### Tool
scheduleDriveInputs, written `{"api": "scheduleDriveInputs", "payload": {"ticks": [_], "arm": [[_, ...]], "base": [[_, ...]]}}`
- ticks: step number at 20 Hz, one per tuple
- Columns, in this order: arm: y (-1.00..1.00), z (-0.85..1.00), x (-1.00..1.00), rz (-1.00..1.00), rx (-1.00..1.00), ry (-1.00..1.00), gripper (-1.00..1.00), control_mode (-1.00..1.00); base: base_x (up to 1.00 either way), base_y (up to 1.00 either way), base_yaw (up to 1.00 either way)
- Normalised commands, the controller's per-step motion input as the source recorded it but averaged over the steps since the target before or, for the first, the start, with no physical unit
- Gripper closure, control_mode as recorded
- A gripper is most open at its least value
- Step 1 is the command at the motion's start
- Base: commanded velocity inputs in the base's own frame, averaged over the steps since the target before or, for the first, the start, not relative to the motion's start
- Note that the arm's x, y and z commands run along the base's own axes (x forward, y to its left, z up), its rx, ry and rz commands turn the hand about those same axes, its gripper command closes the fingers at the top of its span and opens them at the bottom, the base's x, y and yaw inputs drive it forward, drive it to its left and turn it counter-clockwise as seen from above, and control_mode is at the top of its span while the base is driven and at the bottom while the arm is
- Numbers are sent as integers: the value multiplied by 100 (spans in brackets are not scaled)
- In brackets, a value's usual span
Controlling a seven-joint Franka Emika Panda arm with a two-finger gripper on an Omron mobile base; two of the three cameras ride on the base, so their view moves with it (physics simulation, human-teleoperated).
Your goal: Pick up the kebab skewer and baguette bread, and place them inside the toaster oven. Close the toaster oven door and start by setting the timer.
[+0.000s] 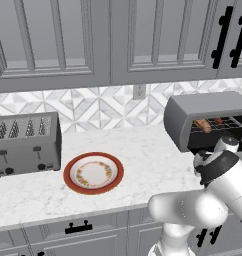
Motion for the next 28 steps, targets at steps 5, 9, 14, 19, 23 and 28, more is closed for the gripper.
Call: {"api": "scheduleDriveInputs", "payload": {"ticks": [5, 9, 14, 19, 23, 28], "arm": [[0, -6, 14, 0, 0, -3, -100, -100], [0, -6, 17, 0, 0, -15, -100, -100], [0, -6, 0, 0, 0, -10, -100, -100], [0, -1, 21, -2, 0, -5, -100, -100], [0, 0, 12, -2, 0, -14, -100, -100], [6, 0, 1, -3, 0, -22, -100, -100]], "base": [[0, 0, 0], [0, 0, 0], [0, 0, 0], [0, 0, 0], [0, 0, 0], [0, 0, 0]]}}
